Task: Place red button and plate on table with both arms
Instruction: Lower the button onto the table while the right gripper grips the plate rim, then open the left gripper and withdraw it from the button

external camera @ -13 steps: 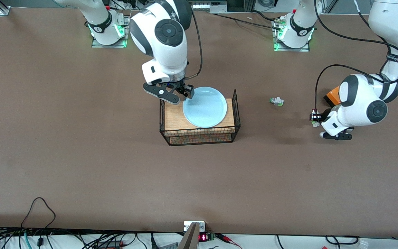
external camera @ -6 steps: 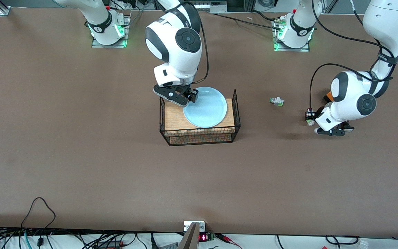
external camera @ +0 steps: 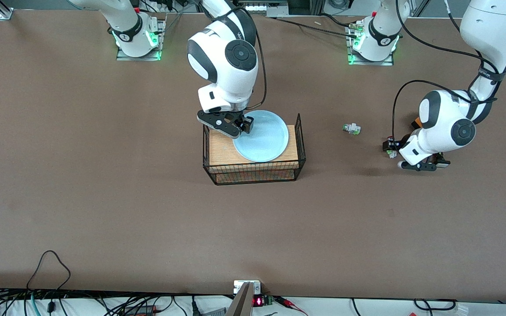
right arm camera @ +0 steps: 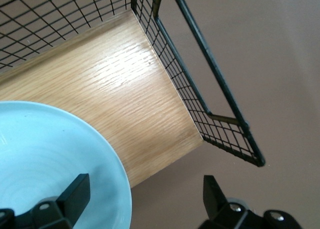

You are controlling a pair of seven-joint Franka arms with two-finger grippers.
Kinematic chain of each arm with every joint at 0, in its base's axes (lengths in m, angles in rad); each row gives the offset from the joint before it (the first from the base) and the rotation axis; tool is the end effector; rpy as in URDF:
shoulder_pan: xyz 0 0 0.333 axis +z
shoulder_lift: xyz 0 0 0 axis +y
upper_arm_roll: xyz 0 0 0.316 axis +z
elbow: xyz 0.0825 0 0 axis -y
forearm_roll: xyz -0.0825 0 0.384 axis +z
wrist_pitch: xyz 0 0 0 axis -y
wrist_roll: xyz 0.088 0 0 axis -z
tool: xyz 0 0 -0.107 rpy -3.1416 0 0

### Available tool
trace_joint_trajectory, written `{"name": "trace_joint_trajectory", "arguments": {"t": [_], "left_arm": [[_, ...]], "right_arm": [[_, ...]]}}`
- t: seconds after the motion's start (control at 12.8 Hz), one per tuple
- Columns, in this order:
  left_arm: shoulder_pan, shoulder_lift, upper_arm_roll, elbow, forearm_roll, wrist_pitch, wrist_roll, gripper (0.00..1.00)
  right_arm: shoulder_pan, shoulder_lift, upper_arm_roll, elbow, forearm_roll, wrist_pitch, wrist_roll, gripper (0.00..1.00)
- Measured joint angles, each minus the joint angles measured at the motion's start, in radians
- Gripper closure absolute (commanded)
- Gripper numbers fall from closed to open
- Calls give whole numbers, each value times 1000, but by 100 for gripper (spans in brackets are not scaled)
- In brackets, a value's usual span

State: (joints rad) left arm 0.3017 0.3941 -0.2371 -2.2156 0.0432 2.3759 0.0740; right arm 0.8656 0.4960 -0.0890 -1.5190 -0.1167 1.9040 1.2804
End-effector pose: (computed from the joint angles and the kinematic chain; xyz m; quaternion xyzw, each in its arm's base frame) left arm 0.5250 0.0303 0.1853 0.9932 -0.0181 -0.1080 0.0403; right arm 0.4855 0.4774 0.3669 0.9704 -0.2227 0.0364 0.0857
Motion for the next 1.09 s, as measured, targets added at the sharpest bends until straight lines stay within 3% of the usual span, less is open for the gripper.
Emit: {"name": "trace_joint_trajectory", "arguments": {"t": [0.23,0.47,0.55,0.62,0.86,1.09], "left_arm": [[-1,-70,-9,67,0,-129,0,0],[-11,-130,-19,280,0,-431,0,0],[-25,-138,-20,369,0,-534,-5,0],[-44,-141,-21,457,0,-626,-23,0],[-102,-141,-23,672,0,-811,-99,0],[-143,-140,-24,795,0,-888,-170,0]], "right_arm": [[11,21,0,0,-1,4,3,1],[22,32,0,1,-8,6,11,32],[26,34,0,1,-9,6,30,51],[28,34,0,1,-10,6,55,59],[29,35,0,20,-7,8,65,80],[29,35,-1,37,45,7,68,94]]}}
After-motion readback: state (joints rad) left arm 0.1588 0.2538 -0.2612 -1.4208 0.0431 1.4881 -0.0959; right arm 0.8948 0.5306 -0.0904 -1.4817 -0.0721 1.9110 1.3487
